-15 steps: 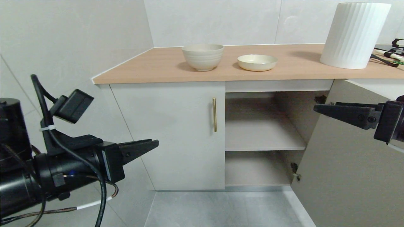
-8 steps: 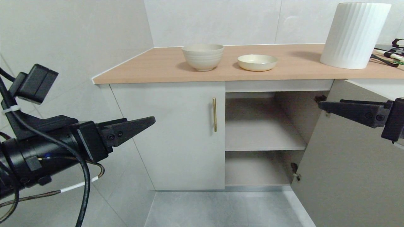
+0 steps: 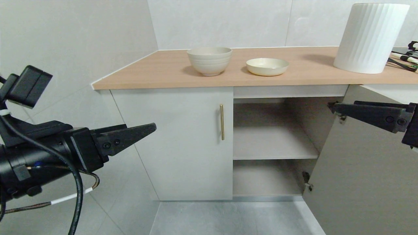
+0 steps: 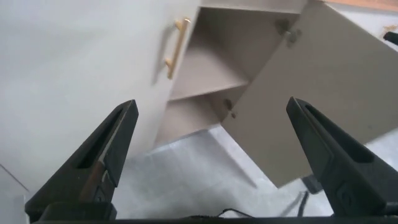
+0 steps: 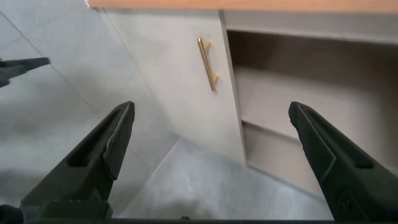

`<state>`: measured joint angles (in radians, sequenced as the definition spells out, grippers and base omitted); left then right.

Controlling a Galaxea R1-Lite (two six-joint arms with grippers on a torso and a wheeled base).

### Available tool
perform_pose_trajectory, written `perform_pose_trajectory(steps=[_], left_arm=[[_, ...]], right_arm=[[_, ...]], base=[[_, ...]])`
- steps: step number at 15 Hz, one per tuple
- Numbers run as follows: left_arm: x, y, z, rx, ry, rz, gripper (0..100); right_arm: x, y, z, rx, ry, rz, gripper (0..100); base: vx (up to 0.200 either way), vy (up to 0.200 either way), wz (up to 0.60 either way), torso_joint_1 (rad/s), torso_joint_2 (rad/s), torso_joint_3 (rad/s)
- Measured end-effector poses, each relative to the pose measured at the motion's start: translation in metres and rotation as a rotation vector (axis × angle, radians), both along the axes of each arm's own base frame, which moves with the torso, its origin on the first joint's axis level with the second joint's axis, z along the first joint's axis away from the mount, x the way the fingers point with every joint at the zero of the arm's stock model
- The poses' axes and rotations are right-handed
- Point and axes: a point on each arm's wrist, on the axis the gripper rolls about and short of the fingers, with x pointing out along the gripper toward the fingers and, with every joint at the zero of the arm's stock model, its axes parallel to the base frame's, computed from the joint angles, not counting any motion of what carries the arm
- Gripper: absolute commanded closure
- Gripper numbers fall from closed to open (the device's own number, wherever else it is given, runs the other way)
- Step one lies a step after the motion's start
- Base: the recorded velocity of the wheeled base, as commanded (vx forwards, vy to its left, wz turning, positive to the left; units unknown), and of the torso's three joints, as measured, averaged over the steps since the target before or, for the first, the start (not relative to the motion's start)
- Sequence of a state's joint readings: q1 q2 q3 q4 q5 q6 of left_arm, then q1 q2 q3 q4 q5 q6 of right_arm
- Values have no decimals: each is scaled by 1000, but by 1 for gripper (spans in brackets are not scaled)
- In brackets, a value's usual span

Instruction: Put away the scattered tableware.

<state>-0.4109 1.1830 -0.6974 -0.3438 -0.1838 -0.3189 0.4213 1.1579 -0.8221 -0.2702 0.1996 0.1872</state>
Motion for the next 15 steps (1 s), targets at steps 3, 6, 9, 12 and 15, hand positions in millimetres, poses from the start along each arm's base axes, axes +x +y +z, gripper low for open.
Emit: perform_pose_trajectory(steps=[3, 6, 9, 12, 15], left_arm=[[-2, 1, 4, -6, -14, 1, 0], [-2, 1, 4, -7, -14, 1, 0], [-2, 1, 4, -7, -16, 0, 0], [-4, 2, 5, -12, -18, 2, 0], [-6, 3, 8, -17, -30, 1, 0]], right_arm=[[-1, 0, 0, 0, -1, 0, 0], [-2, -1, 0, 1, -3, 1, 0], [-4, -1, 1, 3, -9, 2, 0], [-7, -3, -1, 7, -58, 2, 0], [-9, -4, -3, 30, -164, 0, 0]], base=[[200, 0, 0, 2, 4, 2], [200, 0, 0, 4, 1, 2], [200, 0, 0, 2, -2, -2], [0, 0, 0, 0, 0, 0], [0, 0, 0, 0, 0, 0]])
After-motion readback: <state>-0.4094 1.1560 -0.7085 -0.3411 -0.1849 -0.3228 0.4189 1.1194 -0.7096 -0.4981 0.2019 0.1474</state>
